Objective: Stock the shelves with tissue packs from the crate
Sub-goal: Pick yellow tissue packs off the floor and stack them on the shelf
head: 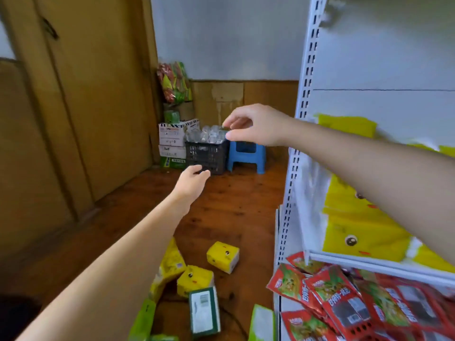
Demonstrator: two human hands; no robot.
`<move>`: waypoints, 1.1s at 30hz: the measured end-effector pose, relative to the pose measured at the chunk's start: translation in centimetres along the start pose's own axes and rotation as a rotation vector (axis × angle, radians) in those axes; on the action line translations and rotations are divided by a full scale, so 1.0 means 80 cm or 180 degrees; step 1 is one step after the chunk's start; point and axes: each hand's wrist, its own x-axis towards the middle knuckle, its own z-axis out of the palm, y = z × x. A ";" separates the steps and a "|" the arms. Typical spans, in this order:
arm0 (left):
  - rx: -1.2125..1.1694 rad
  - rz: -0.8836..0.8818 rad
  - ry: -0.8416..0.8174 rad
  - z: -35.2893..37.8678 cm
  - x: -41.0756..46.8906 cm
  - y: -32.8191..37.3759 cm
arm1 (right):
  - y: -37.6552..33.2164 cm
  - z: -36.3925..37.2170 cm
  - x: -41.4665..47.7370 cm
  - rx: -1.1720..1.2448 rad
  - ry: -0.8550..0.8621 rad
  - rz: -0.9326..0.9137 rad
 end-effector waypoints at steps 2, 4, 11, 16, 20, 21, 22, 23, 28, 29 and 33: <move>0.0045 -0.0191 0.0214 -0.041 -0.013 -0.061 | -0.036 0.050 0.011 0.0158 -0.0208 -0.0117; 0.0201 -0.0340 0.0377 -0.078 -0.036 -0.117 | -0.057 0.114 0.013 0.0345 -0.0436 -0.0136; 0.1574 -0.0971 0.0107 -0.183 -0.125 -0.314 | -0.017 0.370 -0.052 0.0597 -0.1119 0.0696; 0.2010 -0.1279 -0.0017 -0.239 -0.140 -0.384 | 0.026 0.452 -0.100 0.0447 -0.1570 0.1397; 0.2170 -0.1166 -0.0227 -0.241 -0.141 -0.402 | 0.046 0.463 -0.111 0.0423 -0.1316 0.1713; 0.2211 -0.1154 -0.0371 -0.239 -0.142 -0.407 | 0.050 0.467 -0.116 0.0393 -0.1306 0.1745; 0.2254 -0.1108 -0.0520 -0.237 -0.142 -0.411 | 0.055 0.472 -0.121 0.0341 -0.1365 0.1757; 0.2289 -0.1057 -0.0633 -0.236 -0.141 -0.415 | 0.059 0.479 -0.126 0.0279 -0.1454 0.1770; 0.2409 -0.0966 -0.0651 -0.249 -0.130 -0.415 | 0.063 0.520 -0.100 0.0366 -0.1488 0.1951; 0.2415 -0.0981 -0.0644 -0.251 -0.130 -0.415 | 0.061 0.531 -0.086 0.0370 -0.1486 0.1890; 0.2414 -0.1061 -0.0537 -0.260 -0.137 -0.428 | 0.041 0.590 -0.041 0.0372 -0.1567 0.1484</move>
